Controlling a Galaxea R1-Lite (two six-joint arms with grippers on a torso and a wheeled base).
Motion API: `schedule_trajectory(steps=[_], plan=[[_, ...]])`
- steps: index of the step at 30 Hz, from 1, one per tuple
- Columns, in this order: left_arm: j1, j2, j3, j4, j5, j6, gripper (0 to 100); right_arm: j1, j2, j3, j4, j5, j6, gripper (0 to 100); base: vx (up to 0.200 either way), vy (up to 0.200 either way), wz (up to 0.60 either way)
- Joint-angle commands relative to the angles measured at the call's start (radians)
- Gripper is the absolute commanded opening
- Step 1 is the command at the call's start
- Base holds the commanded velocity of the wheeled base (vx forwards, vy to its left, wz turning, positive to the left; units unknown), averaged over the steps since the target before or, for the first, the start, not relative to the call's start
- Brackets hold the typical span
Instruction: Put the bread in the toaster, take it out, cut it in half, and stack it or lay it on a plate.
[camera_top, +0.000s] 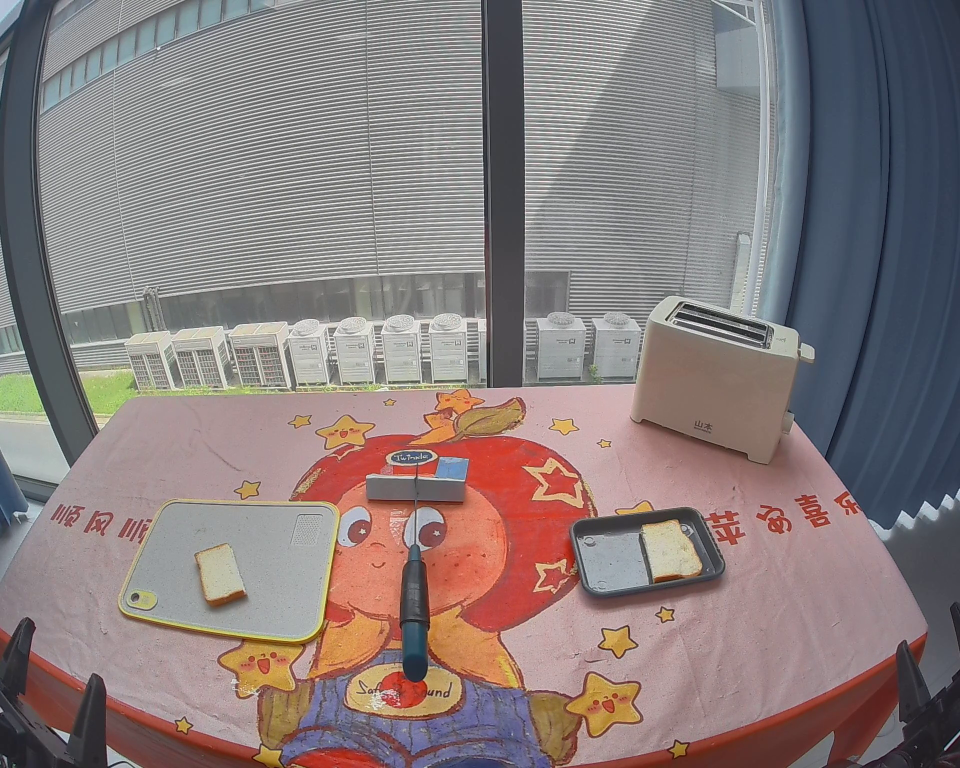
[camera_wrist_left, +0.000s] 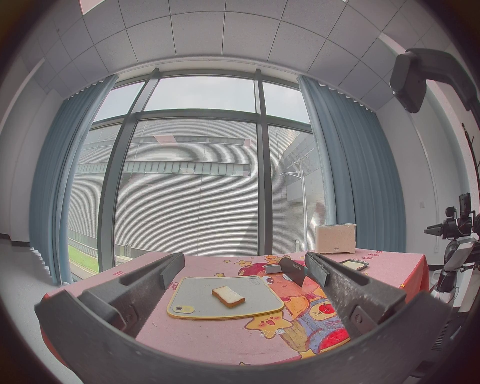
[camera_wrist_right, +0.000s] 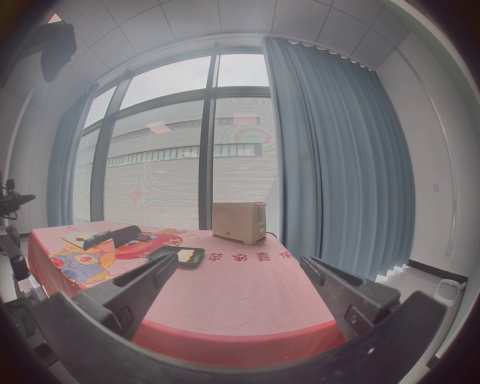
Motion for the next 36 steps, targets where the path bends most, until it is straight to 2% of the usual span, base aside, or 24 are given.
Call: schedule_trajectory(steps=[1, 2, 5, 7, 15, 18, 31, 36], plan=[[0.001, -0.016, -0.035, 0.020, -0.006, 0.000, 100, 0.000, -0.010, 0.015, 0.000, 0.001, 0.000, 100, 0.000, 0.000, 0.00], [0.001, -0.016, -0.038, 0.028, -0.006, 0.000, 100, 0.000, -0.010, 0.015, 0.000, 0.001, 0.000, 100, 0.000, 0.000, 0.00], [0.000, -0.016, -0.122, 0.191, -0.001, 0.005, 100, 0.000, -0.010, 0.015, 0.000, -0.001, 0.001, 100, 0.000, 0.000, 0.00], [0.001, -0.016, -0.139, 0.214, -0.001, 0.007, 100, 0.000, -0.010, 0.015, 0.000, 0.001, 0.000, 100, 0.000, 0.000, 0.00], [0.006, 0.044, -0.159, 0.215, 0.011, 0.005, 100, 0.000, -0.010, 0.015, 0.000, -0.001, 0.000, 100, 0.000, 0.000, 0.00], [0.006, 0.085, -0.170, 0.215, 0.029, 0.005, 100, 0.000, -0.010, 0.015, 0.000, 0.001, 0.000, 100, 0.000, 0.000, 0.00], [0.006, 0.229, -0.211, 0.220, 0.037, -0.003, 100, 0.000, -0.010, 0.015, 0.000, 0.001, 0.000, 100, 0.000, 0.000, 0.00], [0.006, 0.275, -0.213, 0.221, 0.071, -0.009, 100, 0.000, -0.010, 0.015, 0.000, -0.001, 0.000, 100, 0.000, 0.000, 0.00]])
